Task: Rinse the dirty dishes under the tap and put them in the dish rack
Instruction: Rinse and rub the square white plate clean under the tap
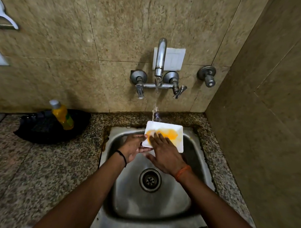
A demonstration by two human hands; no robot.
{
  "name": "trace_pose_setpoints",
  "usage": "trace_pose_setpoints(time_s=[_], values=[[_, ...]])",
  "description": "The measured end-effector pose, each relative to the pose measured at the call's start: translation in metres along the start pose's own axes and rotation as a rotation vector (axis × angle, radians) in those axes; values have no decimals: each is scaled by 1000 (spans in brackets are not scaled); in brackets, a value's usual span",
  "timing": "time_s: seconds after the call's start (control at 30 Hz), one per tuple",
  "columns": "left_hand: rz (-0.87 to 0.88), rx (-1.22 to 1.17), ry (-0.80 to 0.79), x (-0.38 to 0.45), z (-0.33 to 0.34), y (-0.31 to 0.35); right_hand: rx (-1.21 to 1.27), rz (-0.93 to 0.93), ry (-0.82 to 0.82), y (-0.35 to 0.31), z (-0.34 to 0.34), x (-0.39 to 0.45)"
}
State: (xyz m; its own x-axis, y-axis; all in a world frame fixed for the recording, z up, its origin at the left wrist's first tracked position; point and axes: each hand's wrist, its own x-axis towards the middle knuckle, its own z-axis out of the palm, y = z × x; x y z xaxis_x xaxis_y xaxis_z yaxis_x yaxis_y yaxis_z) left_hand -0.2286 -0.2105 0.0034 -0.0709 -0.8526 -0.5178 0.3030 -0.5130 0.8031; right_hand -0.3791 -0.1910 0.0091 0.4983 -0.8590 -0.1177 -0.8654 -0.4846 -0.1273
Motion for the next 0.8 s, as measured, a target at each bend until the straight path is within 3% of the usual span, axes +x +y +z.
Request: trace_pose_setpoints(time_s=[0.23, 0.3, 0.43, 0.53, 0.7, 0.8], values=[[1, -73, 121, -1, -16, 4, -65, 244, -87, 18, -11, 12], [18, -65, 179, 1, -23, 8, -42, 177, -94, 7, -9, 4], [63, -32, 229, 4, -26, 8, 320, 24, -61, -20, -5, -5], [95, -40, 199, 1, -24, 5, 237, 2, 32, -6, -1, 14], [125, -73, 160, 0, -29, 5, 18, 212, 109, 22, -4, 26], [106, -149, 228, 5, -34, 4, 25, 128, 91, 2, 1, 10]])
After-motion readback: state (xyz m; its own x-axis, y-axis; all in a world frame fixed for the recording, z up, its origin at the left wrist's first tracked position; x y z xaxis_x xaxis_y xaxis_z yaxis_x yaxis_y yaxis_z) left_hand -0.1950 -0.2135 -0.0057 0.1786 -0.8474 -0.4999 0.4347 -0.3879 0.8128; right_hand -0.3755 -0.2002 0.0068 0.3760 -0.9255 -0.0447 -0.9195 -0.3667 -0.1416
